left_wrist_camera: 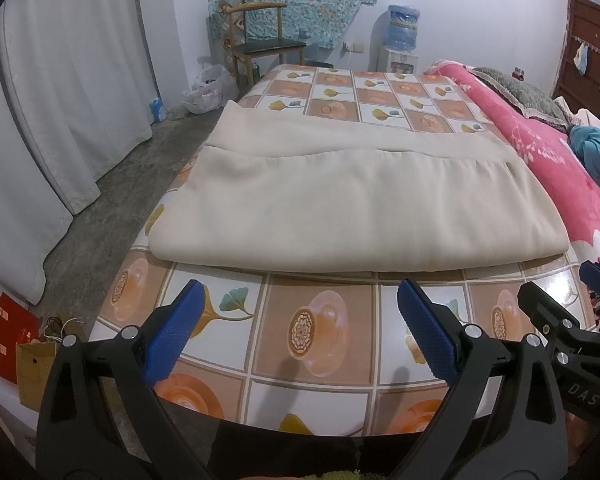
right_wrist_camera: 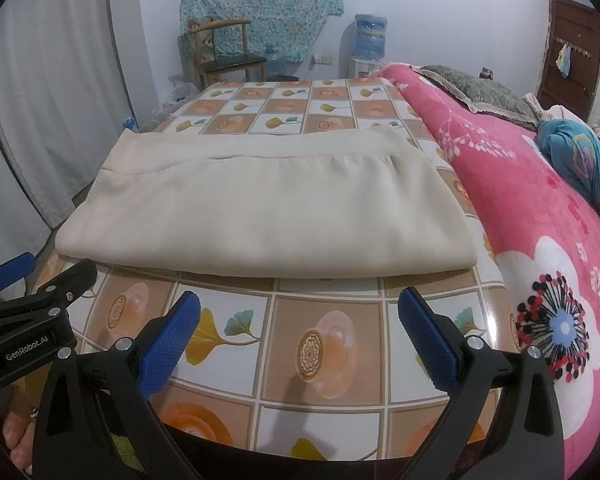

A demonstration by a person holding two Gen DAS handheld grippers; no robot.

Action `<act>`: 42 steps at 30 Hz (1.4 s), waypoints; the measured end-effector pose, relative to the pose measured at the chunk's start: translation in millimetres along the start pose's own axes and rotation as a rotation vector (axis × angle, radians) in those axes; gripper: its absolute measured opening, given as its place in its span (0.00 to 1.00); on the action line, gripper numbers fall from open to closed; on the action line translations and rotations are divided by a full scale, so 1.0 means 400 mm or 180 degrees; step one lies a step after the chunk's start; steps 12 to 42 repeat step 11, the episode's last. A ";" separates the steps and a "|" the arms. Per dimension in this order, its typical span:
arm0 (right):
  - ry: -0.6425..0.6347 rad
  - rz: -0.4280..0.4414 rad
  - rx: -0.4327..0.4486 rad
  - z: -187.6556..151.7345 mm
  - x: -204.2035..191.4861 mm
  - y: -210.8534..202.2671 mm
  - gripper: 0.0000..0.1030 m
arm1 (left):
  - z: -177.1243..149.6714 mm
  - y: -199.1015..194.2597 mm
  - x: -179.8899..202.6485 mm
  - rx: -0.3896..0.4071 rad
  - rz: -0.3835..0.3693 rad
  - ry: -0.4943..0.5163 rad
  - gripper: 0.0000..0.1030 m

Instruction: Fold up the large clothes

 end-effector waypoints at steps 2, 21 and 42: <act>0.0003 0.0004 -0.0004 0.001 0.003 0.002 0.94 | 0.000 0.001 -0.001 -0.0002 -0.0001 -0.0002 0.91; 0.0001 0.0006 -0.0004 0.001 0.005 0.002 0.94 | -0.001 0.000 0.004 -0.0007 -0.0003 -0.0004 0.91; 0.0001 0.0006 -0.0004 0.001 0.005 0.002 0.94 | -0.001 0.000 0.004 -0.0007 -0.0003 -0.0004 0.91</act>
Point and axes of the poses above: each gripper's, at about its wrist camera, not at the fingertips, and y roughly the way its jaws point, x to its right, z to its top, the point moved 5 cm from there along y, roughly the way its jaws point, and after that the axes turned 7 degrees about -y, right-handed, at the moved point
